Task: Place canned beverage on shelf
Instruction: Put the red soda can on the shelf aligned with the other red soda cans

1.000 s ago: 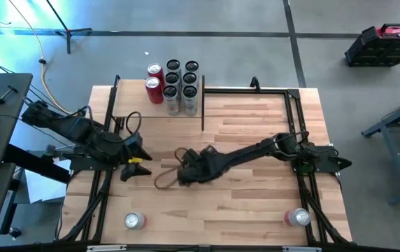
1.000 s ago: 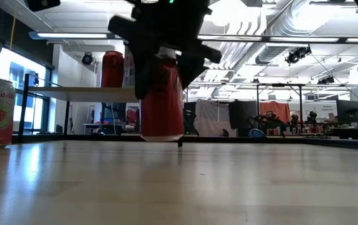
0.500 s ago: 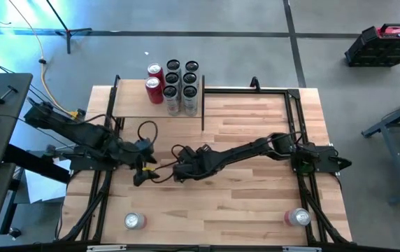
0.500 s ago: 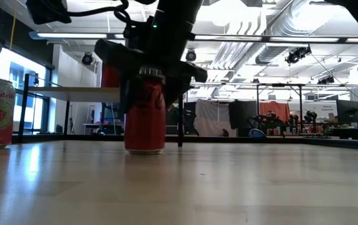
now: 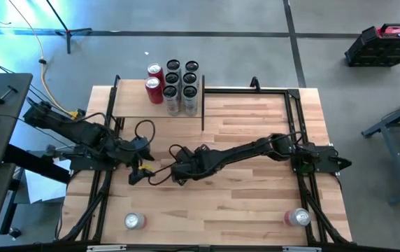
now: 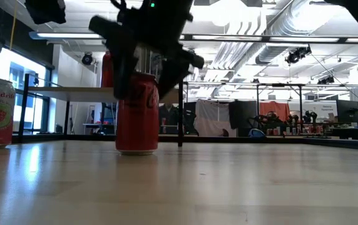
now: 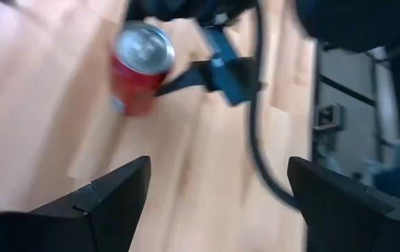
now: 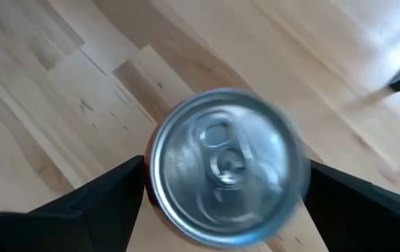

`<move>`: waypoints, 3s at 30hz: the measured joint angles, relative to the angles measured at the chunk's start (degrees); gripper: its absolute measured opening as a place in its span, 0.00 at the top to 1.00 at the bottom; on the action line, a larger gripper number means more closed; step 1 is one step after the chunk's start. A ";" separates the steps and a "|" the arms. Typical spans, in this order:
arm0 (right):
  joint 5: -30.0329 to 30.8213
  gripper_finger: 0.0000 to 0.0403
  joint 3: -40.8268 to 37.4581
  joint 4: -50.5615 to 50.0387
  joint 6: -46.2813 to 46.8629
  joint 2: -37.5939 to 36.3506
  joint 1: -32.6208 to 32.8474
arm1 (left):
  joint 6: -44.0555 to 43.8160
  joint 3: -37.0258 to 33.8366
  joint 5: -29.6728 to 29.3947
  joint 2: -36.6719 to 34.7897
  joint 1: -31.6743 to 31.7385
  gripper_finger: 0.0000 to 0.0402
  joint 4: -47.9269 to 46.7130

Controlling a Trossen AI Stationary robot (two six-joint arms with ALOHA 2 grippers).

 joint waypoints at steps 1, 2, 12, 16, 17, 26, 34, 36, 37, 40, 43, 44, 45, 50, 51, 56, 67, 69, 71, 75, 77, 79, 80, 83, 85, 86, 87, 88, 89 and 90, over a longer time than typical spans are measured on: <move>-0.22 0.14 1.35 -1.71 -0.06 0.00 -0.02 | 0.83 0.00 -1.58 -0.54 0.00 0.19 -0.69; -0.94 0.13 2.51 -3.21 -0.15 -0.01 -0.04 | 1.75 0.00 -3.38 -1.12 0.00 0.19 -1.35; -8.11 0.13 7.72 -9.60 -2.89 -5.53 -1.36 | 11.17 0.24 -17.86 -1.12 0.02 0.19 3.89; -5.91 0.13 7.18 -9.00 -4.08 -11.68 -2.03 | 14.66 -0.31 -21.98 -0.33 0.29 0.19 3.84; -5.01 0.13 7.33 -9.10 -4.74 -13.99 -2.15 | 15.32 -0.23 -22.12 0.24 0.69 0.19 6.05; 8.27 0.14 9.55 -9.06 -13.13 -23.76 -3.94 | 15.87 -3.61 -16.86 3.09 4.97 0.19 9.14; 13.71 0.14 9.34 -15.22 -18.27 -29.98 -2.97 | 5.29 -7.74 -14.51 5.83 4.11 0.19 21.53; 14.97 0.14 9.65 -19.28 -18.12 -32.21 -2.02 | 2.55 -7.85 -15.67 6.54 3.14 0.19 25.54; 15.74 0.14 9.74 -20.78 -17.62 -32.94 -1.77 | 1.13 -7.82 -16.29 6.83 2.67 0.19 27.51; 17.24 0.14 9.46 -27.60 -14.03 -33.88 -0.11 | -1.34 -5.92 -19.15 8.27 0.92 0.19 29.32; 19.20 0.14 9.39 -31.66 -9.78 -35.35 2.51 | -1.71 -2.66 -23.70 10.91 -0.81 0.19 28.46; 19.54 0.14 8.89 -30.96 -9.92 -36.47 3.55 | -1.71 -1.24 -24.57 12.33 -1.16 0.19 29.12; 19.54 0.14 8.33 -30.85 -10.78 -37.32 4.58 | -1.69 -0.46 -24.90 13.36 -1.43 0.19 29.37; 21.84 0.14 5.04 -31.15 -7.91 -38.91 8.75 | -2.37 0.96 -26.08 18.85 -1.99 0.19 28.48; 22.06 0.14 4.04 -31.23 -7.22 -39.71 9.75 | -3.06 0.96 -26.16 19.94 -1.99 0.19 28.69; 22.10 0.14 -2.60 -31.30 -0.21 -42.41 14.28 | -3.31 1.01 -26.58 23.33 -1.88 0.19 28.21; 23.61 0.14 -17.97 -31.13 19.64 -44.72 19.15 | -0.99 0.98 -31.99 24.61 0.03 0.19 21.61; 23.44 0.14 -19.67 -30.89 22.03 -44.75 19.14 | -0.10 0.98 -31.85 24.63 0.67 0.19 21.84; 23.25 0.14 -20.75 -30.68 24.09 -44.65 19.13 | 0.21 0.98 -31.78 25.27 1.35 0.19 22.47; 23.21 0.14 -21.47 -29.71 25.93 -44.65 19.11 | -1.28 0.98 -30.18 27.36 2.33 0.19 23.30; 23.17 0.14 -21.41 -29.73 26.77 -44.67 19.11 | -1.25 0.98 -28.31 28.81 2.70 0.19 23.91; 22.92 0.14 -21.39 -29.70 27.24 -44.68 19.11 | -1.59 0.95 -27.50 29.66 2.95 0.19 24.82; 22.70 0.14 -21.40 -29.66 27.33 -44.68 19.11 | -1.85 0.97 -27.49 29.97 3.05 0.19 25.37; 21.57 0.14 -21.39 -29.66 27.34 -44.68 19.09 | -2.74 0.98 -26.59 30.87 3.06 0.19 25.21; 21.38 0.14 -21.39 -29.66 27.34 -44.68 19.09 | -2.78 0.98 -26.07 31.53 3.06 0.19 25.17; 21.37 0.14 -21.37 -29.68 27.34 -44.68 19.09 | -2.78 0.98 -26.06 32.02 3.06 0.19 25.11; 21.36 0.14 -21.36 -29.65 27.34 -44.68 19.09 | -2.77 0.98 -26.13 32.63 3.06 0.19 25.12; 21.26 0.14 -21.36 -29.66 27.34 -44.68 19.09 | -2.76 0.98 -26.40 33.24 3.06 0.19 24.67; 21.18 0.14 -21.36 -29.66 27.34 -44.68 19.09 | -2.79 0.96 -26.79 33.71 3.06 0.19 24.22; 21.19 0.14 -21.34 -29.66 27.34 -44.68 19.09 | -2.84 0.98 -27.26 34.33 3.06 0.19 24.52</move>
